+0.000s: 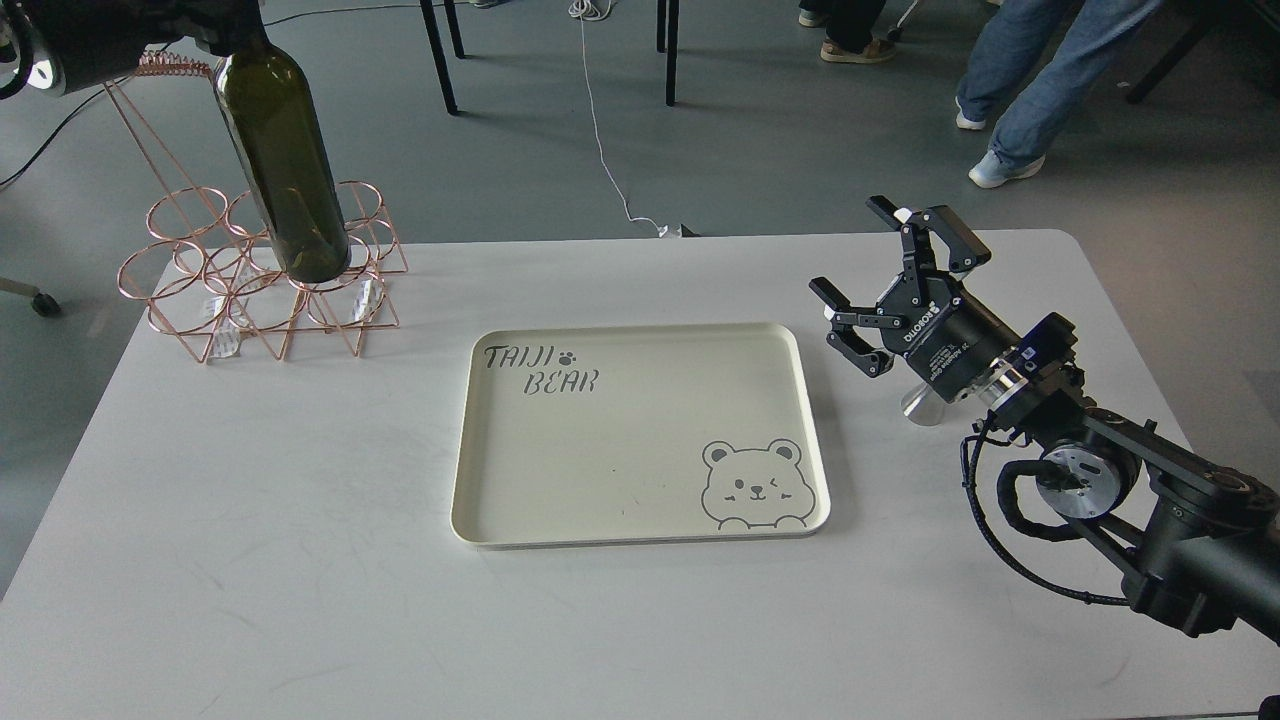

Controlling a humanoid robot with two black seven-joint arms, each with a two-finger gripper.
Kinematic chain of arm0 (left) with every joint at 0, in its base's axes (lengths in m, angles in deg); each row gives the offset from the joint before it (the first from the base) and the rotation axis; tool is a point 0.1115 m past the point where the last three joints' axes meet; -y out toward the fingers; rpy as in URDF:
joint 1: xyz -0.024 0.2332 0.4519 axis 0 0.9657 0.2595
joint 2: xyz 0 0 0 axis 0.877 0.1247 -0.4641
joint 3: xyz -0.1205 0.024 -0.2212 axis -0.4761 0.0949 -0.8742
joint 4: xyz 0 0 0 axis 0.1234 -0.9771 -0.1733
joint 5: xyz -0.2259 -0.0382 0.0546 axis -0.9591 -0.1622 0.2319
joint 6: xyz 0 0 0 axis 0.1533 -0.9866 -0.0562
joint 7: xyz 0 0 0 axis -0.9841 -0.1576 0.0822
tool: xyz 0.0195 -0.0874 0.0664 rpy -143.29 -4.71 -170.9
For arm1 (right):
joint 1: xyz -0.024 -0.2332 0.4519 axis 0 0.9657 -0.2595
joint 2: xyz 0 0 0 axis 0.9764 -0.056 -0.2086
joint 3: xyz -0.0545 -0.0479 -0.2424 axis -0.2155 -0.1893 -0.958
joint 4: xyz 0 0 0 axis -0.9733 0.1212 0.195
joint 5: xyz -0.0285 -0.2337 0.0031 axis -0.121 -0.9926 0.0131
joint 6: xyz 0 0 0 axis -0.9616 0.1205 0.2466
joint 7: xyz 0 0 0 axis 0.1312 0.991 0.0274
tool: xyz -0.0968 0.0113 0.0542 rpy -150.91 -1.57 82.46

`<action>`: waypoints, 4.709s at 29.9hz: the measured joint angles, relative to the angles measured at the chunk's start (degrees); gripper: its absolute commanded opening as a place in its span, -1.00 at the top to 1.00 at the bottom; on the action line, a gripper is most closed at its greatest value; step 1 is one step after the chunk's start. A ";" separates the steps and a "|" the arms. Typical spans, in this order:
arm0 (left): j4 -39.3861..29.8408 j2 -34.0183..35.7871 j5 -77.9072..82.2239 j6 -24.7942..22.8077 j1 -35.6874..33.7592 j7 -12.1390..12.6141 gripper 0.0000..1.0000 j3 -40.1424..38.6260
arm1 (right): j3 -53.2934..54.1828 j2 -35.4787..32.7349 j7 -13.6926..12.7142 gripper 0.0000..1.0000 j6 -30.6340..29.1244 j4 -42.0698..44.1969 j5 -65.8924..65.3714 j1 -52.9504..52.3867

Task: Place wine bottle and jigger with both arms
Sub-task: 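Lower the wine bottle into the copper rack with the left gripper, then open the left gripper and withdraw it upward from the bottle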

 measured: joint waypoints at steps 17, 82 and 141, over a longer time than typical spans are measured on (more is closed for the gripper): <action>2.43 -1.94 -0.11 0.18 0.00 0.01 0.78 0.03 | 0.00 0.01 0.00 -0.98 0.00 -0.03 -0.07 0.00; 4.89 -3.49 -1.43 4.84 8.95 0.00 0.12 1.42 | 0.99 0.11 0.00 -0.98 0.00 -0.18 -1.23 1.32; -23.69 -27.01 -71.85 -4.04 45.68 7.46 -0.96 -23.19 | 7.31 4.54 0.00 -0.98 2.46 -0.47 0.01 3.41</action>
